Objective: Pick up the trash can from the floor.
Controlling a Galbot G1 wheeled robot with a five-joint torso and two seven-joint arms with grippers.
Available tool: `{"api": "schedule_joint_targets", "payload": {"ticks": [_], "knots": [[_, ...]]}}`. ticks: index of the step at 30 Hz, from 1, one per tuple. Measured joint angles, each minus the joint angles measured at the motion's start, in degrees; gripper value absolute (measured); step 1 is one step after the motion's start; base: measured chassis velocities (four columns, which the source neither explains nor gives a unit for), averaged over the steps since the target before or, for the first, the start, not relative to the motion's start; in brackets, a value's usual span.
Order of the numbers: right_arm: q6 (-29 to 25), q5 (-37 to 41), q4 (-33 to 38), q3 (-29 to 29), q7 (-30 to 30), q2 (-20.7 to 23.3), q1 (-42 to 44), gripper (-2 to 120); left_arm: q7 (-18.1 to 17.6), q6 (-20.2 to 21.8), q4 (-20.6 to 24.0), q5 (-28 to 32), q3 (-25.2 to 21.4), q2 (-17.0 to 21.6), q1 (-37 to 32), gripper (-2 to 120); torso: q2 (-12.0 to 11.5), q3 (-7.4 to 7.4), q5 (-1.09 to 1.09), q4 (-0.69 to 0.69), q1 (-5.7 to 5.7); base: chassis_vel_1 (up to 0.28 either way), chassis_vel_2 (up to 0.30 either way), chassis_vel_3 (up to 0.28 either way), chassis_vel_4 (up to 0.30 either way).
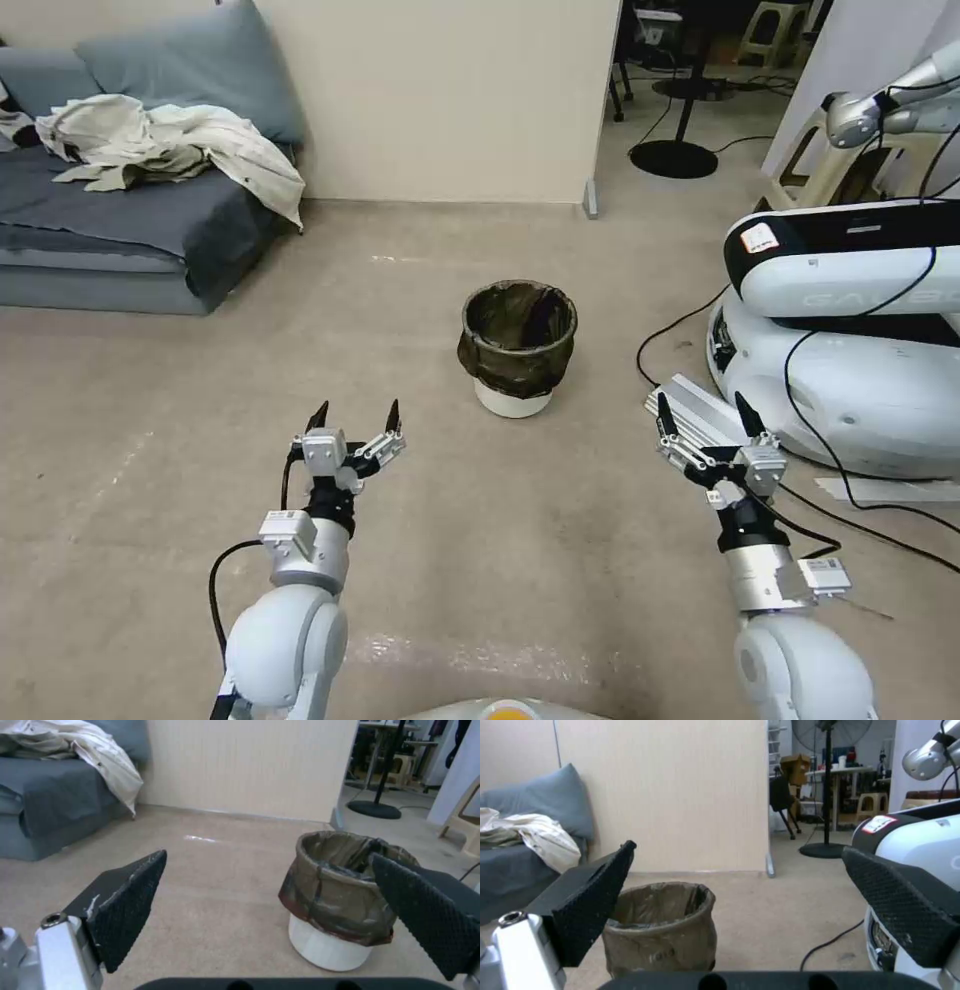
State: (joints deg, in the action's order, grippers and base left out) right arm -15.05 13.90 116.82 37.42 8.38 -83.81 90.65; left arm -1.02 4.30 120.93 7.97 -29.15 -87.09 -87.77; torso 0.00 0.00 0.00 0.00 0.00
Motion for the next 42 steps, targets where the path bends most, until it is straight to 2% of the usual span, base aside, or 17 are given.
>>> {"api": "schedule_joint_targets", "payload": {"ticks": [15, 42], "knots": [[-0.76, 0.89, -0.76, 0.07, -0.13, -0.06, -0.02, 100, 1.71, -1.89, -0.95, 0.86, 0.05, 0.04, 0.44, 100, 0.00, 0.00, 0.00, -0.01, 0.00, -0.017, 0.014, 0.014, -0.014], [-0.56, 0.80, -0.64, 0.17, -0.30, -0.23, 0.10, 100, 1.88, -2.25, -1.34, 1.25, 0.02, 0.15, 0.46, 100, 0.00, 0.00, -0.01, 0.00, 0.00, -0.108, 0.115, 0.108, -0.118]]}}
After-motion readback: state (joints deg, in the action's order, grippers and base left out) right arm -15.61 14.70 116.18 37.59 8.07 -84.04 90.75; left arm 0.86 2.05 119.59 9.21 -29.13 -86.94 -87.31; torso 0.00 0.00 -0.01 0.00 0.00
